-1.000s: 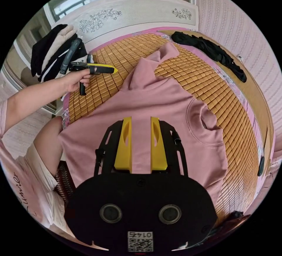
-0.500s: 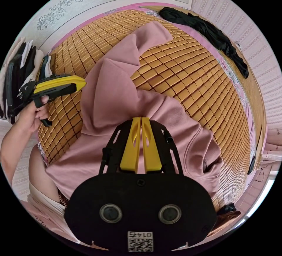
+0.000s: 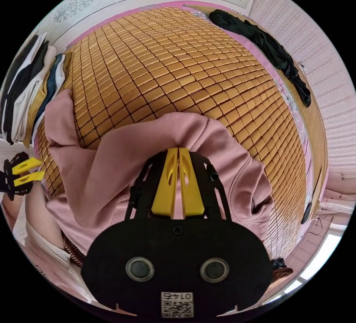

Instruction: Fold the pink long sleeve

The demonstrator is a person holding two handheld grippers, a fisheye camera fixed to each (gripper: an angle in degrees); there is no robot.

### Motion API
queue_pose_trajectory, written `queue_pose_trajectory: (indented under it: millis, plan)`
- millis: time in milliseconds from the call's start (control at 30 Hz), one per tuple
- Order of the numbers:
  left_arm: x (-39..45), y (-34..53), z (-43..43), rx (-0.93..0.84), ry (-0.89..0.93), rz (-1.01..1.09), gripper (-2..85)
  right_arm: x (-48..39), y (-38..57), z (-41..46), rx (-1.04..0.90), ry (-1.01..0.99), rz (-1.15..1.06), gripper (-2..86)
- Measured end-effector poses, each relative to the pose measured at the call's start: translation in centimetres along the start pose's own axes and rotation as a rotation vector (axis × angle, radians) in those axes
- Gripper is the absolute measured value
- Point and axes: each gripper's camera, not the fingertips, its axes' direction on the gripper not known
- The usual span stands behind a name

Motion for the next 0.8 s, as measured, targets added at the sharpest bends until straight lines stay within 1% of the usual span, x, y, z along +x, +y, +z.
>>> queue_pose_trajectory:
  millis: [33,100,133,167,200,233,267,300,333,367,400,433,467,500,533,567,600,633,667,800]
  plan:
    - [0.0,-0.1,0.3,-0.038,-0.045,0.058,9.9,-0.3,-0.1,0.2,-0.003,0.014,-0.008,-0.9]
    - [0.6,-0.3,1.0,-0.079,-0.011,0.160,12.1,-1.4,-0.5,1.2,-0.010,0.063,-0.026,-0.8]
    - [1.3,-0.5,2.1,-0.150,-0.002,0.225,12.1,-1.6,-0.6,1.4,-0.010,0.073,-0.027,-0.8]
    - [1.5,-0.6,2.9,-0.200,-0.006,0.250,10.8,-2.0,-0.7,1.8,-0.008,0.091,-0.027,-0.8]
    - [1.7,-0.7,3.6,-0.210,0.042,0.301,8.2,-2.3,-0.8,2.2,-0.007,0.103,-0.023,-0.7]
    - [1.2,-1.1,3.7,-0.209,0.062,0.289,4.4,-2.4,-0.9,2.4,-0.005,0.108,-0.022,-0.7]
    - [1.0,-1.5,3.8,-0.236,0.084,0.287,2.4,-2.6,-0.9,2.7,-0.002,0.113,-0.021,-0.7]
    - [0.4,-2.3,3.5,-0.309,0.155,0.276,1.6,-2.6,-0.8,3.0,0.001,0.112,-0.020,-0.7]
    - [0.0,-3.0,2.1,-0.363,0.266,0.261,1.0,-2.6,-0.8,3.1,0.002,0.108,-0.017,-0.7]
    - [-0.2,-3.3,1.1,-0.376,0.337,0.247,0.8,-2.5,-0.9,3.3,0.003,0.099,-0.011,-0.7]
    - [-0.6,-4.1,-1.4,-0.388,0.455,0.208,0.4,-2.4,-0.9,3.5,0.002,0.090,-0.004,-0.6]
    - [-1.2,-4.9,-4.1,-0.353,0.514,0.186,0.2,-2.3,-0.9,3.6,0.001,0.086,0.001,-0.6]
    - [-1.7,-5.4,-5.4,-0.325,0.500,0.176,0.1,-2.2,-1.0,3.7,-0.002,0.078,0.015,-0.6]
    - [-2.6,-6.2,-7.0,-0.294,0.388,0.155,0.0,-2.2,-1.0,3.8,-0.006,0.069,0.023,-0.6]
    - [-3.3,-6.7,-6.9,-0.334,0.210,0.131,0.0,-2.2,-1.1,3.8,-0.008,0.066,0.025,-0.6]
    - [-3.6,-6.9,-6.3,-0.363,0.126,0.121,0.0,-2.3,-1.1,3.9,-0.012,0.068,0.025,-0.6]
    - [-4.1,-6.8,-4.7,-0.420,0.004,0.091,0.0,-2.3,-1.1,4.0,-0.018,0.078,0.024,-0.6]
    - [-4.0,-6.5,-3.2,-0.483,-0.058,0.058,0.1,-2.4,-1.2,4.1,-0.021,0.083,0.024,-0.6]
    - [-3.6,-6.3,-2.7,-0.500,-0.072,0.067,0.2,-2.4,-1.2,4.1,-0.026,0.093,0.023,-0.7]
    - [-0.4,-4.0,-2.9,-0.452,-0.226,0.086,0.7,-2.5,-1.0,4.2,-0.037,0.122,-0.002,-0.7]
